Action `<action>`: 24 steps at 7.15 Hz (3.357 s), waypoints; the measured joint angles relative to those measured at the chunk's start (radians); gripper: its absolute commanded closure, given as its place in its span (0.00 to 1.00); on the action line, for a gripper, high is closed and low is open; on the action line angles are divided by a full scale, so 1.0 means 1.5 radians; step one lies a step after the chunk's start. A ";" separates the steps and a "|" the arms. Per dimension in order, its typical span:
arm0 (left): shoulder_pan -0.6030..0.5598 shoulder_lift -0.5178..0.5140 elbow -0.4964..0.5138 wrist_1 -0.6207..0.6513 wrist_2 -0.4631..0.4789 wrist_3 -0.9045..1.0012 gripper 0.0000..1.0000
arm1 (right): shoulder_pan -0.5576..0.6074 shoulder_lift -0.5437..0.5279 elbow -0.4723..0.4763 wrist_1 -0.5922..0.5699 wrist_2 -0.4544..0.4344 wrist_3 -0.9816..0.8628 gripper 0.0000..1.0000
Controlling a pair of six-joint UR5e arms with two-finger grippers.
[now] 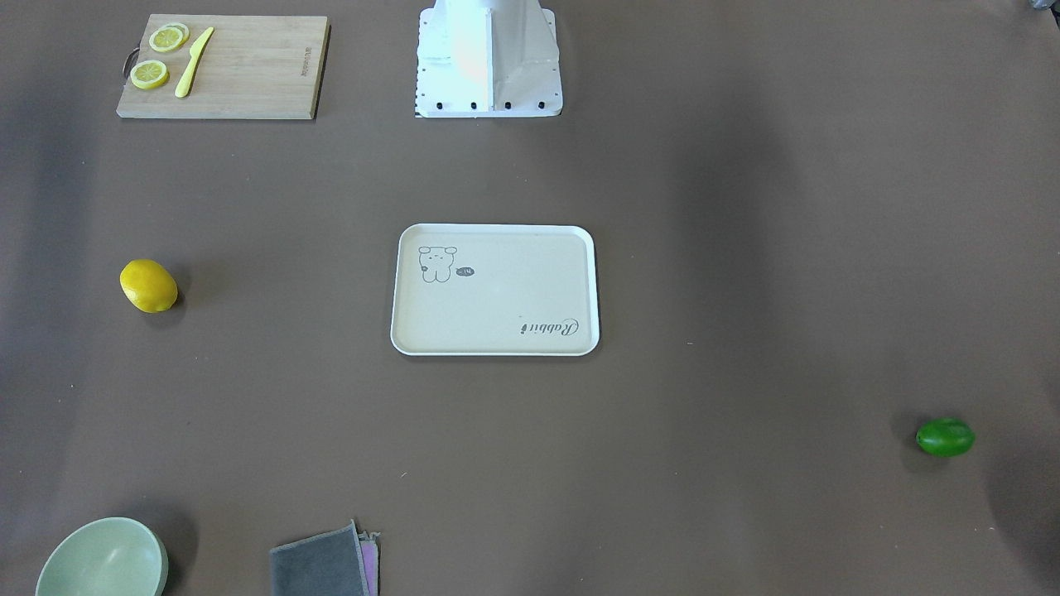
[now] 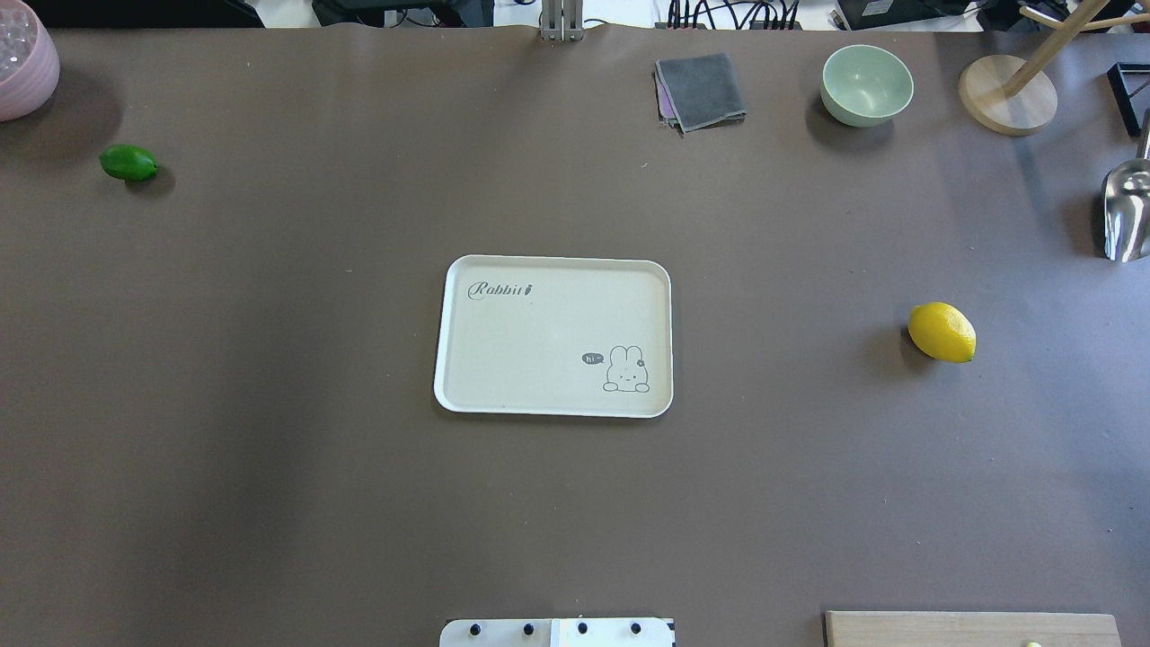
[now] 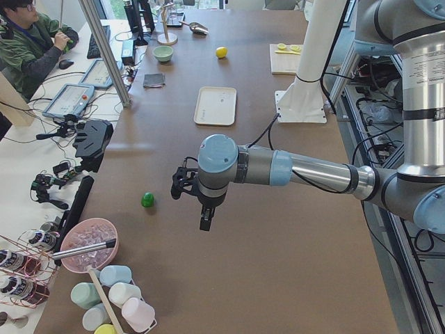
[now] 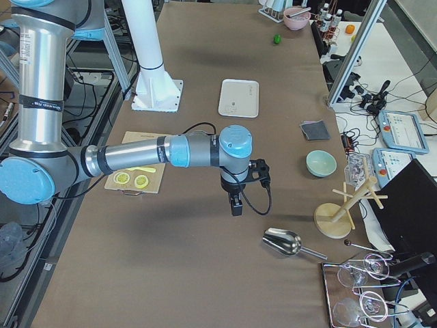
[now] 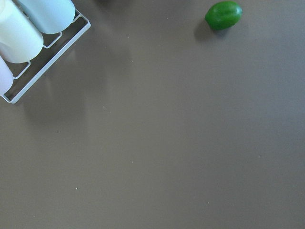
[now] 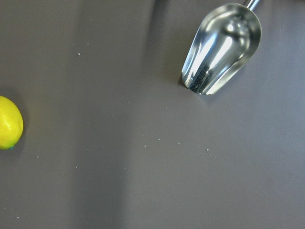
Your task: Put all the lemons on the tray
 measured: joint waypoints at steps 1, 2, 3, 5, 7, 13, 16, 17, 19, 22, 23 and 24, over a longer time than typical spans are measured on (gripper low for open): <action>0.000 -0.006 -0.010 -0.018 -0.001 -0.002 0.02 | 0.000 0.000 0.016 0.016 -0.001 0.002 0.00; 0.000 -0.011 -0.008 -0.072 0.000 -0.004 0.02 | 0.000 0.001 0.027 0.045 -0.003 0.006 0.00; 0.000 -0.019 0.020 -0.162 0.002 -0.012 0.02 | 0.001 0.003 0.032 0.091 -0.004 0.008 0.00; 0.000 -0.029 0.083 -0.325 -0.001 -0.078 0.02 | 0.001 0.004 0.030 0.170 0.014 0.035 0.00; 0.001 -0.036 0.135 -0.437 -0.001 -0.106 0.02 | 0.002 -0.007 0.024 0.230 0.020 0.059 0.00; 0.098 -0.197 0.325 -0.486 0.006 -0.126 0.02 | -0.166 0.124 -0.025 0.259 -0.049 0.389 0.00; 0.202 -0.248 0.375 -0.491 0.038 -0.126 0.02 | -0.267 0.150 -0.031 0.275 -0.082 0.475 0.00; 0.245 -0.262 0.391 -0.491 0.090 -0.125 0.03 | -0.286 0.152 -0.030 0.281 -0.093 0.480 0.00; 0.299 -0.326 0.482 -0.506 0.140 -0.107 0.03 | -0.296 0.153 -0.028 0.286 -0.101 0.481 0.00; 0.314 -0.429 0.635 -0.519 0.166 -0.046 0.04 | -0.298 0.154 -0.029 0.287 -0.107 0.481 0.00; 0.315 -0.452 0.672 -0.521 0.189 -0.034 0.04 | -0.298 0.154 -0.029 0.287 -0.107 0.481 0.00; 0.316 -0.463 0.693 -0.523 0.201 -0.023 0.04 | -0.298 0.154 -0.028 0.287 -0.107 0.481 0.00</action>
